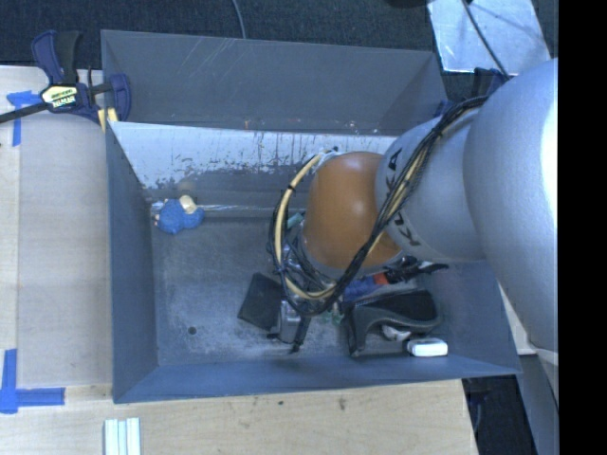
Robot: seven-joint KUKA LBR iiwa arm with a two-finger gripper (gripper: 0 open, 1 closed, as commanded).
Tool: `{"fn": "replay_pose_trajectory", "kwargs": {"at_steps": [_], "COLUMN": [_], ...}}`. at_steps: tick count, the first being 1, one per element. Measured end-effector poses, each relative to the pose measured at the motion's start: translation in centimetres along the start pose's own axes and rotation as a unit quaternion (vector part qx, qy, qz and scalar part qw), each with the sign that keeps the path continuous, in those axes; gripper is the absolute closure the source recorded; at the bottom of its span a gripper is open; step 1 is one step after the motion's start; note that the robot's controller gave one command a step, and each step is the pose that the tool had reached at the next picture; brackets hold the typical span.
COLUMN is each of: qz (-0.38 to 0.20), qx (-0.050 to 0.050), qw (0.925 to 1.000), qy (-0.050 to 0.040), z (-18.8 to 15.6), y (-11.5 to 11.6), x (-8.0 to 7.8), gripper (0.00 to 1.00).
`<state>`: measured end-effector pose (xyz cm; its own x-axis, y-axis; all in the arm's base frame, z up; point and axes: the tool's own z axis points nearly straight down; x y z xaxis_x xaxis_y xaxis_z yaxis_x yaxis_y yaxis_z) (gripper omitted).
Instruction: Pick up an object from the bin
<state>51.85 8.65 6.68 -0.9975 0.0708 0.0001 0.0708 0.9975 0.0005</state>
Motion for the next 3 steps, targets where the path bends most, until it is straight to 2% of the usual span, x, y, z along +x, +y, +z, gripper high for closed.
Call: {"fn": "replay_pose_trajectory", "kwargs": {"at_steps": [1,2,3], "qz": [0.001,0.001,0.002], "qx": [0.0,0.0,-0.001], "qw": [1.0,1.0,1.0], "qy": [-0.0018,-0.0026,-0.0054], "z": [-0.1,-1.8,-10.5], "y": [0.0,-0.1,-0.1], "x": [-0.1,-0.3,-0.5], "gripper": [1.0,1.0,1.0]}}
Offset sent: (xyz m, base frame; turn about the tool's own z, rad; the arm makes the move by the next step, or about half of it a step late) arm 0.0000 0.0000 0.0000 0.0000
